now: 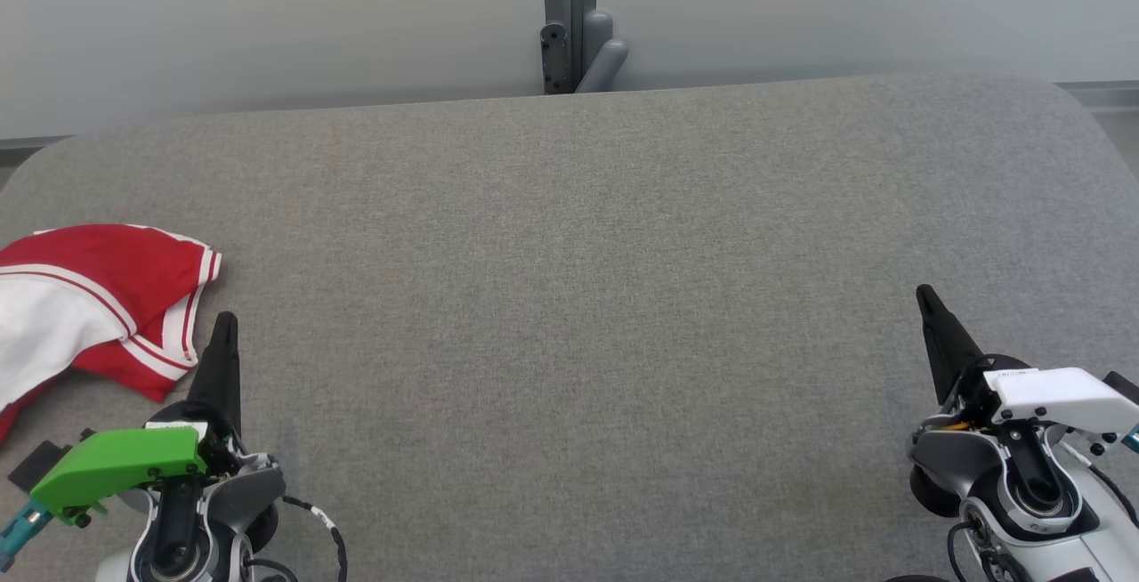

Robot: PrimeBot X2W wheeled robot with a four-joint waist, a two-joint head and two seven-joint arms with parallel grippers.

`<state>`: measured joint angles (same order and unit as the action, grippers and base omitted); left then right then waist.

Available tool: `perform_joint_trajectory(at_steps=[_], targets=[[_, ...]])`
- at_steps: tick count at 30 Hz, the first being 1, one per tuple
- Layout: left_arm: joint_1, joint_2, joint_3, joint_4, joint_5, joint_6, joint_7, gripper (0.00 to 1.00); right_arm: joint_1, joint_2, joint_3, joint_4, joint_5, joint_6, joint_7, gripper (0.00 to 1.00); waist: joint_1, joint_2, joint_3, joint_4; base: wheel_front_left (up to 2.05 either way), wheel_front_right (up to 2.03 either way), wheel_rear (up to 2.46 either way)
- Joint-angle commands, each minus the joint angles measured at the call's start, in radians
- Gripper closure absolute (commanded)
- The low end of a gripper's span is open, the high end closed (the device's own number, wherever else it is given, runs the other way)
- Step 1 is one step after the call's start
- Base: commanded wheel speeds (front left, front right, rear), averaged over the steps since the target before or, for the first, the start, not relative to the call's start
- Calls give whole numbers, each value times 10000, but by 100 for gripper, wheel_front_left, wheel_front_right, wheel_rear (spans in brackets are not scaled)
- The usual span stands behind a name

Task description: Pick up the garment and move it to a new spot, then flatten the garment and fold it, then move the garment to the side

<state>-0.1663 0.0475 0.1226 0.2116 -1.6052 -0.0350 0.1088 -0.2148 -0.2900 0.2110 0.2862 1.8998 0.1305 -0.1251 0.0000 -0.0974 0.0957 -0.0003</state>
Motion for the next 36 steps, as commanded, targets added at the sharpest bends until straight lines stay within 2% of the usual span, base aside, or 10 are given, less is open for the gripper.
perform_joint_trajectory(at_steps=[1,9,10,16,21,25,36], targets=[[-100,53,-12,-16,12,-16,21,100,84,-45,36,-35,89,4,-55,100,0,0,0,0,0,0,0],[-98,53,-12,-19,12,-15,21,100,74,-151,160,-83,194,4,-157,100,0,0,1,0,0,0,0],[2,-2,0,4,3,-3,-4,0,0,-87,155,-52,142,0,-109,0,0,0,2,0,0,0,0],[234,-34,-81,325,136,-32,-159,0,223,94,264,121,-40,-2,-147,0,0,10,7,-1,0,0,0],[233,-6,-137,385,716,-101,-413,0,244,133,238,21,-662,-1,-238,0,0,14,17,-2,0,0,0],[236,-6,-138,397,1520,-150,-606,0,261,196,161,-15,-1455,-1,-303,0,0,0,52,-1,0,0,0],[345,-9,-360,318,4124,-281,-1082,0,265,432,-4,-39,-4255,0,-471,0,0,0,109,-14,0,0,0]])
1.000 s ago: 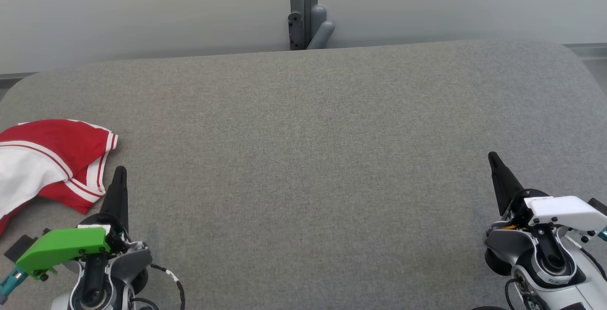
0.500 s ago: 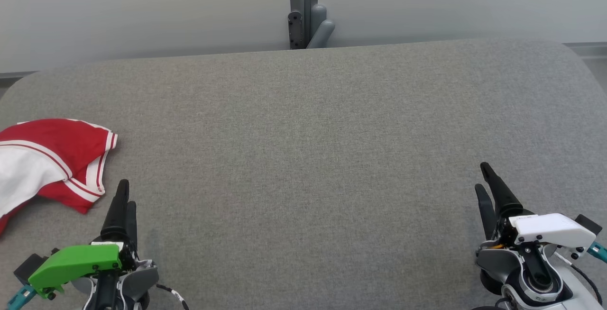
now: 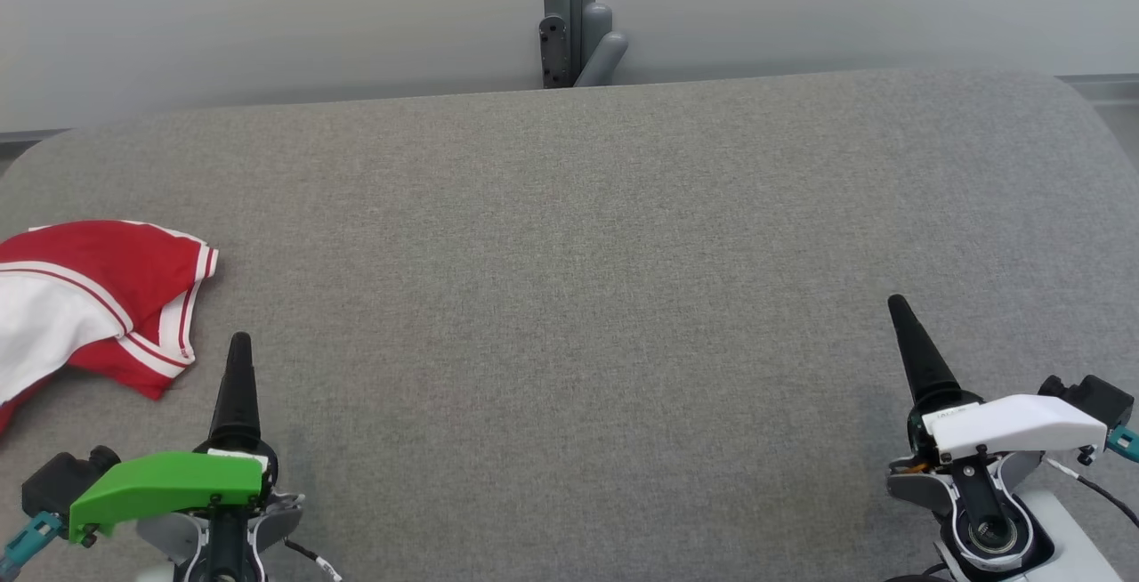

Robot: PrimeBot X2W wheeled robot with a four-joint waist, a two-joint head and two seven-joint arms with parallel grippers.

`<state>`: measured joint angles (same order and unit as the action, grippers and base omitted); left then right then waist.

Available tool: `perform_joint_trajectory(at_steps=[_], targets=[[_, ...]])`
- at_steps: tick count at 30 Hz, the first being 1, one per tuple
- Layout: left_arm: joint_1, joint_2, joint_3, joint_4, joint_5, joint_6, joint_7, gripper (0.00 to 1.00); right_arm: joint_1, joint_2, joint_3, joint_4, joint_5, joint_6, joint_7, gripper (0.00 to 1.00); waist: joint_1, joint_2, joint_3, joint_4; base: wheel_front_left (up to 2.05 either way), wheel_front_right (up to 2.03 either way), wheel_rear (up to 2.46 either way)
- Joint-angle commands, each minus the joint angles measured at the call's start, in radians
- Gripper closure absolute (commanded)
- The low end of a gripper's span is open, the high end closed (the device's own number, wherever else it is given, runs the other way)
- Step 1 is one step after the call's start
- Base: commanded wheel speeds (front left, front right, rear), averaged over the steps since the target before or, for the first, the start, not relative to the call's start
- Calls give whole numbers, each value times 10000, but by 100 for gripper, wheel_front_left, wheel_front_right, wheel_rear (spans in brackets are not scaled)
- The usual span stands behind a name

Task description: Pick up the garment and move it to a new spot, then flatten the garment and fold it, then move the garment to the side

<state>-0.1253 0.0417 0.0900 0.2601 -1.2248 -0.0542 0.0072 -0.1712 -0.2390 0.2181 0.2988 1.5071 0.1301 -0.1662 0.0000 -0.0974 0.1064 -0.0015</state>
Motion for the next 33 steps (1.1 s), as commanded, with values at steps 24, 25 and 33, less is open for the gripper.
perform_joint_trajectory(at_steps=[24,25,33], targets=[[76,68,-598,223,4450,201,-914,0,61,555,-802,-165,-5559,5,-352,0,0,-1,52,-102,0,0,0],[82,69,-615,223,4599,210,-940,0,71,574,-841,-181,-5742,5,-366,0,0,-1,58,-105,0,0,0],[131,104,-746,179,5782,342,-1217,0,119,771,-1082,-382,-7268,5,-465,0,0,-1,100,-121,0,0,0]])
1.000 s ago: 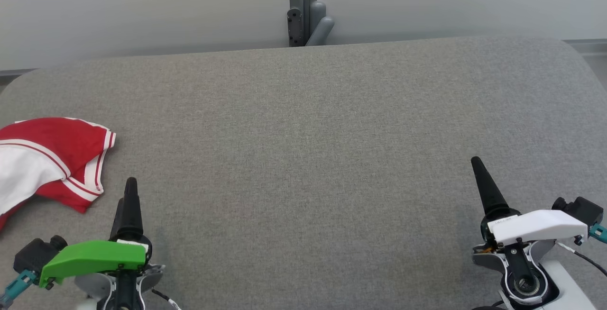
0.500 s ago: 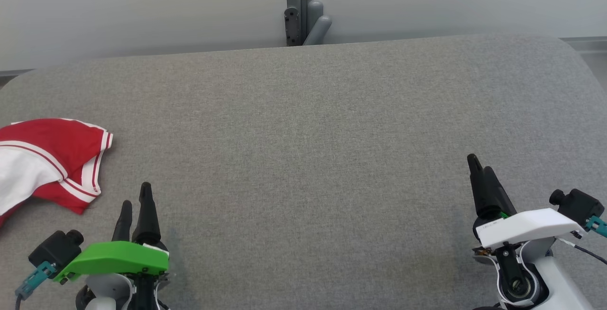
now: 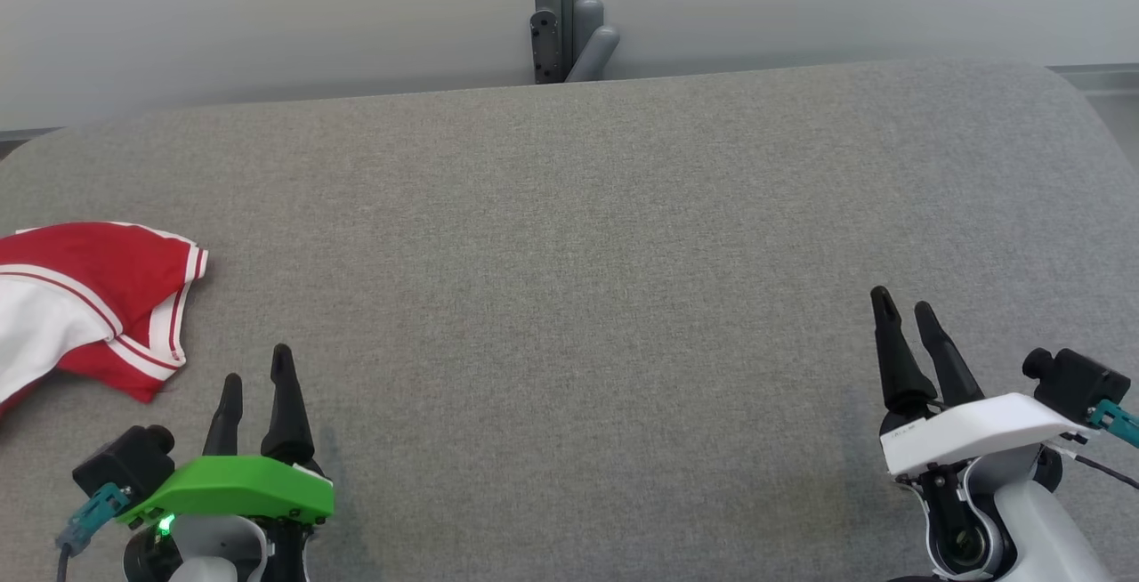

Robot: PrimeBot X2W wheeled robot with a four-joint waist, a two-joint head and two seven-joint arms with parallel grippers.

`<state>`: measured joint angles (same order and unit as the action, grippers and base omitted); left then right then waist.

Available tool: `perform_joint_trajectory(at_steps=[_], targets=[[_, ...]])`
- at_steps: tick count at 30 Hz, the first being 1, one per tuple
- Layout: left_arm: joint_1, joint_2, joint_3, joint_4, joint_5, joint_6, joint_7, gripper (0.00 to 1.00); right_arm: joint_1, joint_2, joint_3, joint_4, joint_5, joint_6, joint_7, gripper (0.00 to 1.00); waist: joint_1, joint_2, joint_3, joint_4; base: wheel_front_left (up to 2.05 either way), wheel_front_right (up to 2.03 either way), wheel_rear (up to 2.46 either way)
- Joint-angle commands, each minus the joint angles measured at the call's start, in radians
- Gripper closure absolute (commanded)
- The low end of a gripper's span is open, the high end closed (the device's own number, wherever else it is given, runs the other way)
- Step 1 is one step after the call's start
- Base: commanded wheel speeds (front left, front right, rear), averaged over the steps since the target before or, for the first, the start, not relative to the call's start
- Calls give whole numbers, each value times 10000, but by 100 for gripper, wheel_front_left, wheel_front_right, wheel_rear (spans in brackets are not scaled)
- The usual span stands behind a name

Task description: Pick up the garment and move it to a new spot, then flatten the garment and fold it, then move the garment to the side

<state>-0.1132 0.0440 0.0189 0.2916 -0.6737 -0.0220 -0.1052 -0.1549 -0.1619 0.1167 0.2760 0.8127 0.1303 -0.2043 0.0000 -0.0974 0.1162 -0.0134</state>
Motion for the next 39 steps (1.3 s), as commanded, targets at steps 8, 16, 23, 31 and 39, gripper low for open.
perform_joint_trajectory(at_steps=[8,16,23,31,39], targets=[[43,125,-172,-77,1245,77,-328,0,-20,103,-43,-270,-1494,4,-161,0,0,0,46,-18,0,0,0],[76,173,-387,23,2190,164,-526,0,-27,181,-105,-109,-2681,4,-228,0,0,0,61,-16,0,0,0],[125,271,-542,43,2936,252,-702,0,15,304,-226,-182,-3596,5,-302,0,0,0,61,-33,0,0,0],[244,316,-757,46,3691,328,-887,0,83,435,-419,-51,-4501,4,-363,0,0,0,46,-34,0,0,0],[404,334,-908,11,4375,423,-1060,0,153,622,-777,12,-5515,4,-415,0,0,0,6,-42,0,0,0]])
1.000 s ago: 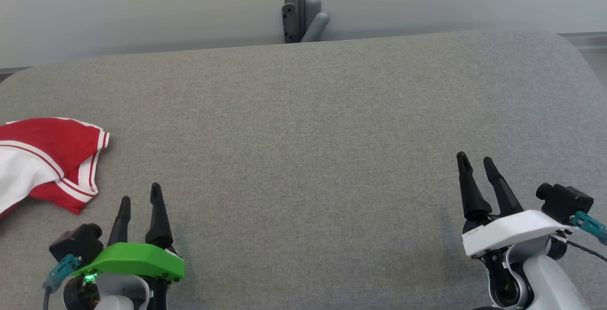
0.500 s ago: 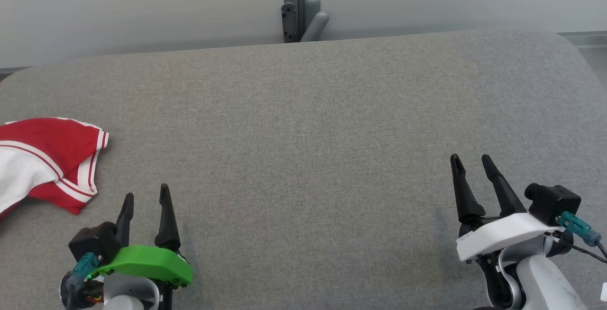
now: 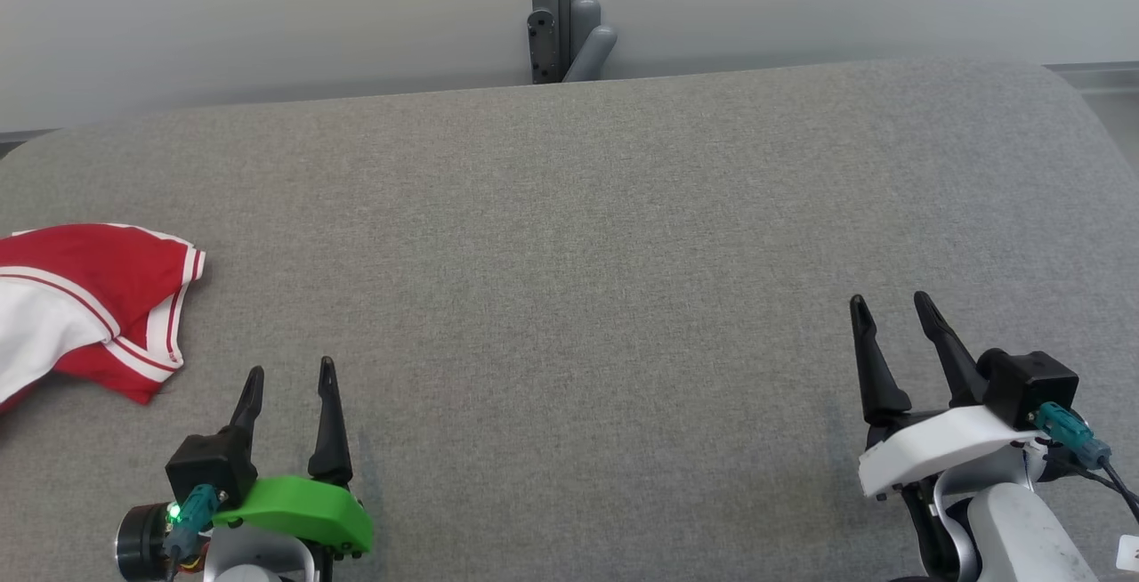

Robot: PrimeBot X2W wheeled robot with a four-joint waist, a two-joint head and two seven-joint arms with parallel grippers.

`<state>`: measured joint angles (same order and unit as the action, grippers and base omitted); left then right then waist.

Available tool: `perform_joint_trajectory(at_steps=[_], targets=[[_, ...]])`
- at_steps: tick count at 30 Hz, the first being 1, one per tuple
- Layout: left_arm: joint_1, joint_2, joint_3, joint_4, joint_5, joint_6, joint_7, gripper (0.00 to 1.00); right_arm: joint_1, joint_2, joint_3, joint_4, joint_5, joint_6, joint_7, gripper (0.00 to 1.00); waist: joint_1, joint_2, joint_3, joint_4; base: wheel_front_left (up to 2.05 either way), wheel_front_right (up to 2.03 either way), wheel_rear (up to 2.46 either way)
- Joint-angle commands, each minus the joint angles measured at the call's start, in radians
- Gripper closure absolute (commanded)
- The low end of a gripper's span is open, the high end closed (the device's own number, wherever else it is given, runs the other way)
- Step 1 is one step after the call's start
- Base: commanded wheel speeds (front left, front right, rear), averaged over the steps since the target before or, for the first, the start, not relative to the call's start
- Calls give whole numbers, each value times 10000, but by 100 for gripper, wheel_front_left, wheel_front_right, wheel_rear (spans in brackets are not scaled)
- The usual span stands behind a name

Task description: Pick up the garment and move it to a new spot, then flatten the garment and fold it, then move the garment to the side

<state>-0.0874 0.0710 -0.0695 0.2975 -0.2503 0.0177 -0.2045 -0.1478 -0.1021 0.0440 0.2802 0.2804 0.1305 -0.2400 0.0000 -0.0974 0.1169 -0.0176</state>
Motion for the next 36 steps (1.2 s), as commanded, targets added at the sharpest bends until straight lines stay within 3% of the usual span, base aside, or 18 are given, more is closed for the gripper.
perform_joint_trajectory(at_steps=[1,28,36], targets=[[152,75,-25,-70,223,44,-93,0,90,42,-110,-33,-322,3,-64,0,0,0,-3,-3,0,0,0],[238,-65,188,29,1990,4,-569,0,95,445,-783,152,-2876,4,-240,0,0,0,81,-47,0,0,0],[265,-118,312,84,2062,-63,-600,0,234,483,-705,117,-3007,2,-246,0,0,0,127,440,0,0,0]])
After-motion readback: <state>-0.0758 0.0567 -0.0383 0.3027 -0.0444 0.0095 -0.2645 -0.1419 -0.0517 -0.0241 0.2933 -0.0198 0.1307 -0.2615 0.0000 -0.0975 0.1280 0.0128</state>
